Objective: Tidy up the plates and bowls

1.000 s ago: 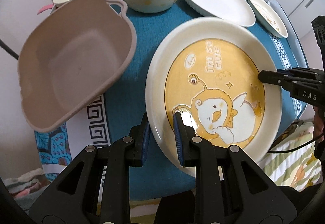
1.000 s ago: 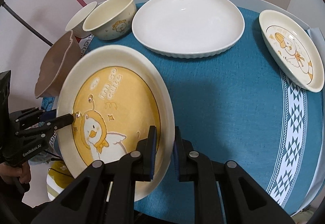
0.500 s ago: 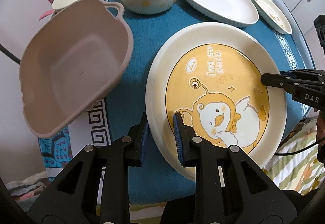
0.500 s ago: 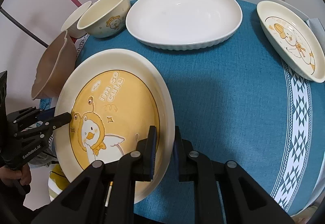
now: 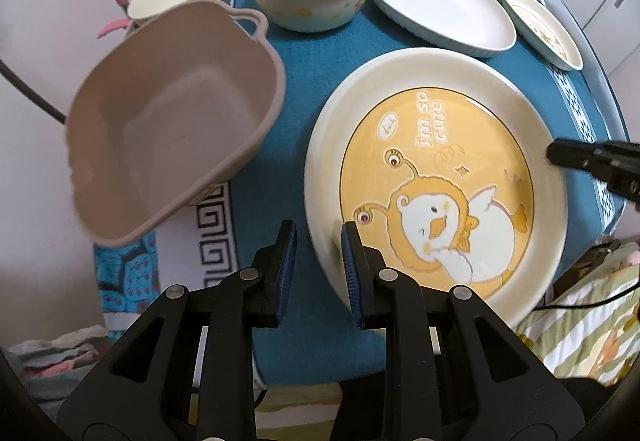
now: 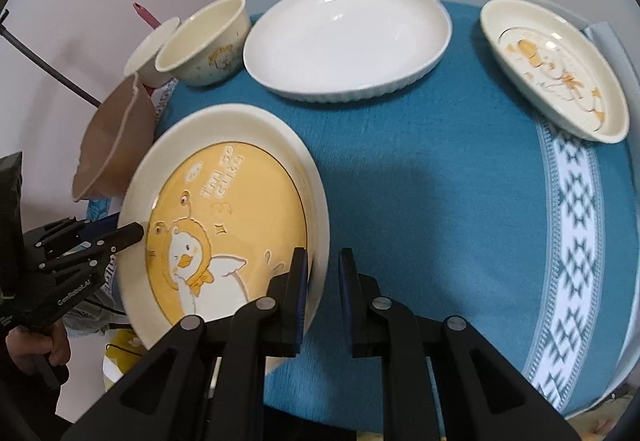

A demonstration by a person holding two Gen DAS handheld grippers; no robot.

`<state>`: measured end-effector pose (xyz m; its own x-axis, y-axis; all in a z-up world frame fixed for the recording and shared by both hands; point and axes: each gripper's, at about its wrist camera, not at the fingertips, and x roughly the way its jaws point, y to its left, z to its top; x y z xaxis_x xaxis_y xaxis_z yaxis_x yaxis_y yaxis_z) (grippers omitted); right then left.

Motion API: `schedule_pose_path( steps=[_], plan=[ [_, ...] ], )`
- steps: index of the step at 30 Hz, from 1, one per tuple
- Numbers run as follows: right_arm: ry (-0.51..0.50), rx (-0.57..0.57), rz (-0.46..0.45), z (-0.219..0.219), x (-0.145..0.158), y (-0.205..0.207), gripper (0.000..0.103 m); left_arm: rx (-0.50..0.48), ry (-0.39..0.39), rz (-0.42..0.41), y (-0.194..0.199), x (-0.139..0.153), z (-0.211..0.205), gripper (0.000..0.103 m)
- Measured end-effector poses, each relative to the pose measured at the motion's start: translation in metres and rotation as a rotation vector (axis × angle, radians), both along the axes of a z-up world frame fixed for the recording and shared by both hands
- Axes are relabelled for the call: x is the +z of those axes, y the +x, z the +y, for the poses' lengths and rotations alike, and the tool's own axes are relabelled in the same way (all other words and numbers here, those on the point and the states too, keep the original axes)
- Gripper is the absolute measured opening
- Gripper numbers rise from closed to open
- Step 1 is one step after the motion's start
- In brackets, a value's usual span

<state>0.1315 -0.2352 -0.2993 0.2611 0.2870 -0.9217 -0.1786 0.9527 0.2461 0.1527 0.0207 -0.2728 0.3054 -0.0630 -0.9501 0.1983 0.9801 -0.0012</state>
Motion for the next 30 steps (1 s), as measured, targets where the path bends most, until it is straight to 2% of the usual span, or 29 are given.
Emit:
schedule_pose_path(
  steps=[3,7,9,10,11,12,13,14,15,19,24,28,30],
  plan=[
    [0.006,-0.023,-0.034,-0.008,0.02,-0.005,0.014,0.011,-0.018,-0.035,-0.011,0.023,0.0,0.02],
    [0.033,-0.048,-0.114,-0.023,0.06,-0.003,0.014,0.035,-0.081,-0.151,-0.012,0.072,-0.006,0.02],
    [0.042,-0.048,-0.165,-0.03,0.081,0.005,0.014,0.045,-0.119,-0.212,-0.002,0.097,-0.013,0.024],
    [0.045,-0.045,-0.186,-0.033,0.088,0.009,0.018,0.052,-0.132,-0.237,0.005,0.107,-0.019,0.038],
    [0.045,-0.041,-0.211,-0.035,0.097,0.015,0.032,0.06,-0.133,-0.249,0.011,0.113,-0.023,0.076],
    [0.045,-0.038,-0.234,-0.037,0.105,0.021,0.043,0.074,-0.129,-0.265,0.017,0.117,-0.029,0.096],
    [0.049,-0.034,-0.264,-0.041,0.114,0.029,0.072,0.092,-0.129,-0.305,0.02,0.123,-0.035,0.103],
    [0.059,-0.026,-0.279,-0.044,0.118,0.036,0.097,0.103,-0.134,-0.331,0.022,0.127,-0.038,0.103],
    [0.068,-0.015,-0.285,-0.048,0.122,0.043,0.1,0.112,-0.138,-0.337,0.026,0.127,-0.042,0.103],
    [0.053,0.071,-0.315,-0.065,0.13,0.08,0.1,0.221,-0.183,-0.281,0.052,0.113,-0.064,0.103],
    [-0.046,0.257,-0.255,-0.076,0.123,0.131,0.1,0.408,-0.274,-0.207,0.078,0.084,-0.08,0.103],
    [-0.102,0.434,-0.23,-0.072,0.099,0.169,0.1,0.497,-0.258,-0.158,0.106,0.05,-0.093,0.102],
    [-0.106,0.502,-0.202,-0.069,0.081,0.187,0.1,0.512,-0.257,-0.148,0.116,0.039,-0.096,0.099]
  ],
)
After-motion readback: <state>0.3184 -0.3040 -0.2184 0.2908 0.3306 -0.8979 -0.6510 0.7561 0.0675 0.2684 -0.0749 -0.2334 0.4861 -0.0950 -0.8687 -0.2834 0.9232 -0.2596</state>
